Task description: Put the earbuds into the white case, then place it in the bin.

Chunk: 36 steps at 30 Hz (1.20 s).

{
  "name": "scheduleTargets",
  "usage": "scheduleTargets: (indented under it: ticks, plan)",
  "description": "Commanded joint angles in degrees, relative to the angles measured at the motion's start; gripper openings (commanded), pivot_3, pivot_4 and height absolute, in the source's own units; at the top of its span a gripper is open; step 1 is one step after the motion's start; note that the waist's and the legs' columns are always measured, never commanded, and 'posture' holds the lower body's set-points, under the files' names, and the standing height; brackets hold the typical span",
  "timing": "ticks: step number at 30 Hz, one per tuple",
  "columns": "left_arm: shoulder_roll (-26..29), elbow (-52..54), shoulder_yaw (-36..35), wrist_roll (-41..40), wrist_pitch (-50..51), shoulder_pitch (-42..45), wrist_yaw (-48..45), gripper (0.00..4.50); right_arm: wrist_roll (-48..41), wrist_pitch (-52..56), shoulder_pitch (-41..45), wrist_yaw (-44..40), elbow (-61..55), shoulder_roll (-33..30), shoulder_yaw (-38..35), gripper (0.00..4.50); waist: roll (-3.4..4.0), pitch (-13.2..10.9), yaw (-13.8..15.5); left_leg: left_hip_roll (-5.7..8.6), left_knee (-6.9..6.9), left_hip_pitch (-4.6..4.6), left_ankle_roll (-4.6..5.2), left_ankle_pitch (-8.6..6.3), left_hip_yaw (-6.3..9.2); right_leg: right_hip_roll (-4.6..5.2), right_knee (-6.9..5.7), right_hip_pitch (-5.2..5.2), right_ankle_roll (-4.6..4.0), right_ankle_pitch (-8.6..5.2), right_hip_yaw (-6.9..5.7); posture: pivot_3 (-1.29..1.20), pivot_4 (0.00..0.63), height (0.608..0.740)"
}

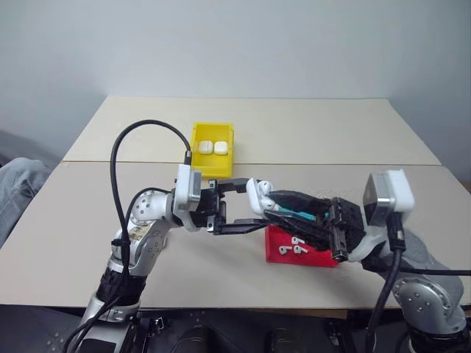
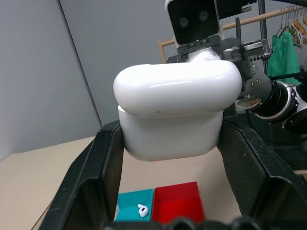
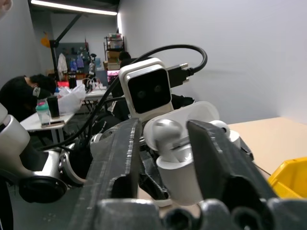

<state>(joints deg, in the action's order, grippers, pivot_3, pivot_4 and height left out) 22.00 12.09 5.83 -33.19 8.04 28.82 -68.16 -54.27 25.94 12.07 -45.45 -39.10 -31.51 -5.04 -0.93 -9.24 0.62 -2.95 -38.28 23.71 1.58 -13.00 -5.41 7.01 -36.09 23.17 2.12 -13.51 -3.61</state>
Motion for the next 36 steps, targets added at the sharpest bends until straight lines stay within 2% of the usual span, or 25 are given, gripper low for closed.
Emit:
scheduleTargets:
  ticks: [1, 9, 13, 18, 22, 25, 29, 36]
  plan:
    - [-0.4, 1.5, -0.6, -0.5, -1.4, 0.6, 0.1, 2.73, 1.5, -0.5, -0.4, -0.3, -0.9, -0.7, 0.8, 2.01, 0.0, 0.0, 0.0, 0.0, 0.0, 0.01, 0.0, 0.0, 0.0, 0.0, 0.0, 0.0, 0.0, 0.0, -0.02, 0.0, 0.15, 0.74]
    - [0.0, 0.9, -0.7, 0.0, -1.6, 0.7, -0.2, 2.73, 2.1, -2.1, -1.4, -2.2, -0.3, -1.8, -1.7, 2.01, 0.0, 0.0, 0.0, 0.01, 0.0, 0.02, 0.0, 0.0, 0.03, 0.0, 0.01, -0.01, 0.0, 0.0, -0.04, 0.0, 0.15, 0.74]
    - [0.1, 0.1, -0.6, 0.5, -1.9, 0.7, -0.7, 2.73, 1.7, -4.2, -1.6, -3.3, 0.4, -2.7, -5.3, 2.01, 0.0, 0.0, 0.0, 0.01, 0.0, 0.02, 0.0, 0.0, 0.04, 0.01, 0.01, -0.01, 0.0, 0.0, -0.05, 0.0, 0.15, 0.74]
    - [-0.3, -2.2, 0.2, 1.8, -3.2, 1.3, -1.5, 2.73, 1.1, -4.1, 0.7, -5.0, 2.2, -6.6, -10.0, 2.01, 0.0, 0.0, 0.0, 0.01, -0.01, 0.02, 0.0, 0.0, 0.03, 0.01, 0.02, -0.03, 0.0, 0.0, -0.06, 0.0, 0.15, 0.74]
    - [-0.8, -5.0, 1.6, 3.5, -4.8, 2.5, -2.9, 2.73, -0.2, -0.7, 6.2, -7.1, 3.8, -12.3, -9.4, 2.01, 0.0, 0.0, 0.0, 0.02, -0.02, 0.01, 0.0, 0.0, 0.03, 0.01, 0.01, -0.02, -0.01, 0.01, -0.06, 0.0, 0.15, 0.74]
    - [-1.8, -7.7, 2.9, 4.9, -5.8, 4.2, -3.5, 2.73, -0.6, 4.2, 14.8, -7.2, 5.7, -16.1, -5.4, 1.38, 0.0, 0.0, -0.1, 0.02, -0.01, 0.02, 0.0, 0.0, 0.03, 0.0, 0.01, -0.02, -0.02, 0.01, -0.1, 0.0, 0.15, 0.74]
    - [-2.8, -10.9, 5.3, 8.5, -6.6, 6.8, -3.0, 2.73, 7.0, 6.7, 24.7, -8.9, 6.6, -19.3, 2.8, 0.02, 0.0, 0.0, 0.0, 0.02, -0.02, 0.07, 0.0, 0.0, 0.02, 0.01, 0.03, 0.02, -0.03, 0.01, -0.12, 0.0, 0.15, 0.74]
    - [-5.6, -12.0, 5.4, 9.4, -8.0, 8.3, -1.7, 2.73, 17.7, 4.2, 28.6, -11.4, 7.1, -18.7, 11.2, 0.02, 0.0, 0.0, 0.1, 0.06, -0.09, 0.18, 0.01, 0.0, -0.04, 0.06, 0.07, 0.02, -0.01, 0.01, -0.2, 0.0, 0.15, 0.74]
